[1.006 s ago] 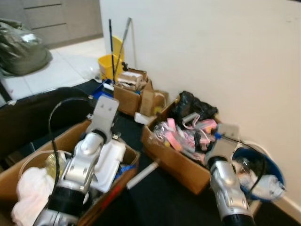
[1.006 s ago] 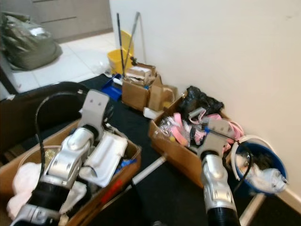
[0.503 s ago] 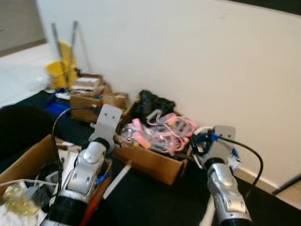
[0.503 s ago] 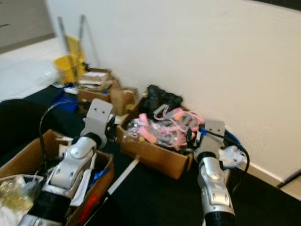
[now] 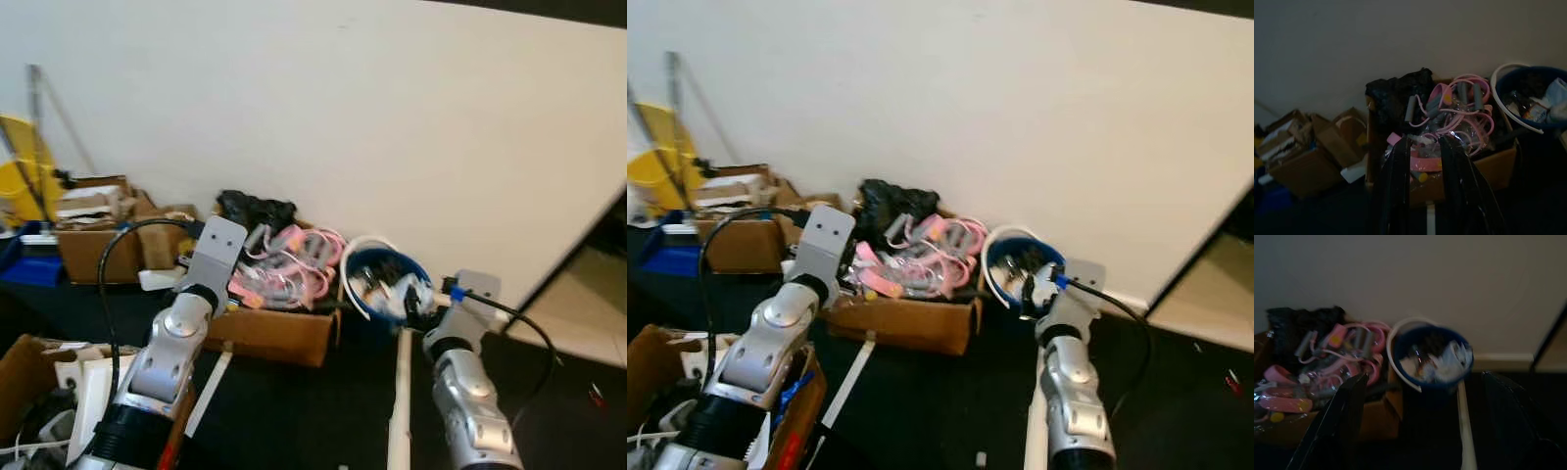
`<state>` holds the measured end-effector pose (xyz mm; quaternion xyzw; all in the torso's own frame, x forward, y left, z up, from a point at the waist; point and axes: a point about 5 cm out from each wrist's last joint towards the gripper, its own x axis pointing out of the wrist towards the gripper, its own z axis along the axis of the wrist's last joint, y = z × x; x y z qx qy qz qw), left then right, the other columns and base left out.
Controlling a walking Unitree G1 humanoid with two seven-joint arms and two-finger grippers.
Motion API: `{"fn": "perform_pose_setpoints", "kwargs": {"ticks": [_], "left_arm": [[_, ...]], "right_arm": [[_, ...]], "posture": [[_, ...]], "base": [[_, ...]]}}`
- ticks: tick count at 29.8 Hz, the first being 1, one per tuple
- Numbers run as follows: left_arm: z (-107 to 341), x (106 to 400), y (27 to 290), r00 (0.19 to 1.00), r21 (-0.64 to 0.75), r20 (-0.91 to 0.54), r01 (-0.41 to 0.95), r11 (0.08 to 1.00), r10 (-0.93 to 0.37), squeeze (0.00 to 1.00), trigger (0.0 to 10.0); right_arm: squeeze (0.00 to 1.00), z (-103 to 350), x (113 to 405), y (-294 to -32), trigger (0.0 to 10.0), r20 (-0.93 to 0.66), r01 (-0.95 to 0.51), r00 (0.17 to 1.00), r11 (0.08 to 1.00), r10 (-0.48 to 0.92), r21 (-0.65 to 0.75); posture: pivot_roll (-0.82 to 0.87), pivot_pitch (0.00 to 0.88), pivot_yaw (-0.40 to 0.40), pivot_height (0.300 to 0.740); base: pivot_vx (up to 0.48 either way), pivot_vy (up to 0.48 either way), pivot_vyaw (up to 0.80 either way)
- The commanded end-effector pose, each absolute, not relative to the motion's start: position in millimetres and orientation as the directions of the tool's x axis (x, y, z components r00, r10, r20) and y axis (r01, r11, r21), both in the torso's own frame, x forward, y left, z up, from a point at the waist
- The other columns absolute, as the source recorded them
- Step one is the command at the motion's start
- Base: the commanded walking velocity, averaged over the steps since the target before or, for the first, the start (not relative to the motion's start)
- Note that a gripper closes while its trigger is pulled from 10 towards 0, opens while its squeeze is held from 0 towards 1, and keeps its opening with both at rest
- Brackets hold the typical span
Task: Picking trash to rubbish bin
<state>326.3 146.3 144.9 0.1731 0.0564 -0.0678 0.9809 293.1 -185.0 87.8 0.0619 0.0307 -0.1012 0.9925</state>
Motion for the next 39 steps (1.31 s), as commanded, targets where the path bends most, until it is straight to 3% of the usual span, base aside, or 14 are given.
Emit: {"fn": "perform_pose_setpoints", "kwargs": {"ticks": [1, 7, 13, 26, 39], "left_arm": [[146.8, 328.2, 145.7, 0.984, 0.344, -0.135, 0.160, 0.925, -0.120, 0.00, 10.0], [146.8, 331.1, 149.0, 0.988, 0.189, -0.135, 0.101, 0.977, -0.076, 0.00, 10.0], [145.7, 330.2, 150.5, 0.988, 0.163, -0.139, 0.083, 0.983, -0.061, 0.00, 10.0], [147.0, 330.7, 160.1, 0.993, 0.191, -0.119, 0.030, 0.981, -0.007, 0.00, 10.0], [144.6, 329.6, 151.4, 0.992, 0.190, -0.126, 0.043, 0.981, -0.019, 0.00, 10.0]], "right_arm": [[0.00, 85.9, 291.1, -186.6, 10.0, -0.076, 0.225, 0.973, 0.966, -0.217, 0.128], [0.00, 89.5, 292.7, -180.4, 10.0, -0.068, 0.203, 0.978, 0.971, -0.195, 0.129], [0.00, 92.6, 291.3, -180.1, 10.0, -0.065, 0.184, 0.982, 0.976, -0.177, 0.114], [0.00, 92.0, 290.5, -181.6, 10.0, -0.078, 0.188, 0.981, 0.975, -0.179, 0.116], [0.00, 92.1, 290.3, -187.1, 10.0, -0.088, 0.193, 0.979, 0.976, -0.184, 0.101]], "posture": [[-0.01, 0.078, 0.044, 0.740], [-0.04, 0.093, 0.043, 0.740], [-0.06, 0.107, 0.019, 0.740], [-0.06, 0.096, 0.010, 0.740], [-0.06, 0.097, -0.003, 0.740]], "base": [[0.000, 0.000, -0.80], [0.000, 0.000, -0.80], [0.000, 0.000, -0.80], [0.000, 0.000, -0.80], [0.000, 0.000, -0.80]]}}
